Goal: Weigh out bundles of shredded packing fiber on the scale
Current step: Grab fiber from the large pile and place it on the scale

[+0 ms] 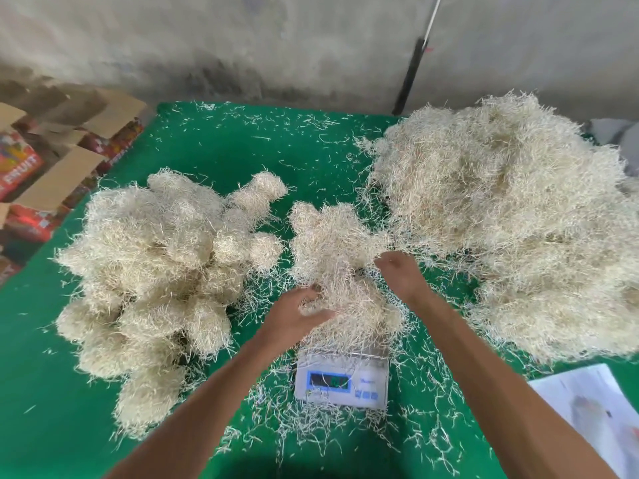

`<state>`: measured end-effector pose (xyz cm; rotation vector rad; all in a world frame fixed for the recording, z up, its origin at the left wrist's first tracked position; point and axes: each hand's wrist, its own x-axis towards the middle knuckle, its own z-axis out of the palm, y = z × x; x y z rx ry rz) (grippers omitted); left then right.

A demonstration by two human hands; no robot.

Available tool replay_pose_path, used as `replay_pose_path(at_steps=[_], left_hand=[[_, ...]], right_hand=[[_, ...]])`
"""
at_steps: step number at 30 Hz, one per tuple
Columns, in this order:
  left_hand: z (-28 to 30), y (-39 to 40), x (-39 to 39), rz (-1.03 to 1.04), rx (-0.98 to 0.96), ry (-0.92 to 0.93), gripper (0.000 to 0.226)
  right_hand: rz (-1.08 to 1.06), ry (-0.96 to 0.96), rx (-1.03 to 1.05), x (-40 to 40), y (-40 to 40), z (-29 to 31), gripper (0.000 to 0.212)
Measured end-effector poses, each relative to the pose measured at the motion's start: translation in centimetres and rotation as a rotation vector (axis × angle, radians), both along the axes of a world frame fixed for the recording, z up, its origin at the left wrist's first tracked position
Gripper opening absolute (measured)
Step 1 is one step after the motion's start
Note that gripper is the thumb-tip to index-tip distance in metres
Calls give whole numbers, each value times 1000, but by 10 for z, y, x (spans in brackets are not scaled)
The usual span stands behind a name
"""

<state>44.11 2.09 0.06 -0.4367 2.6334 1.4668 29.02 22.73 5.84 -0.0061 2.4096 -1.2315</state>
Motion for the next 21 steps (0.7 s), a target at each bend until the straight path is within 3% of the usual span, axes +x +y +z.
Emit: replay_pose_path(at_steps=[3,6,14,21], left_hand=[[-1,-6,13,34,14,10,65],[-5,-4,28,76,7,35,64],[-18,1,62,147,85,34,88],[-24,2,73,167,93,8,92]], right_hand=[[0,38,11,16,6,-6,37],[15,79,46,31,12,-13,43],[-43,98,43,61,24,-29,60],[-103,72,3,76,31,-42,64]])
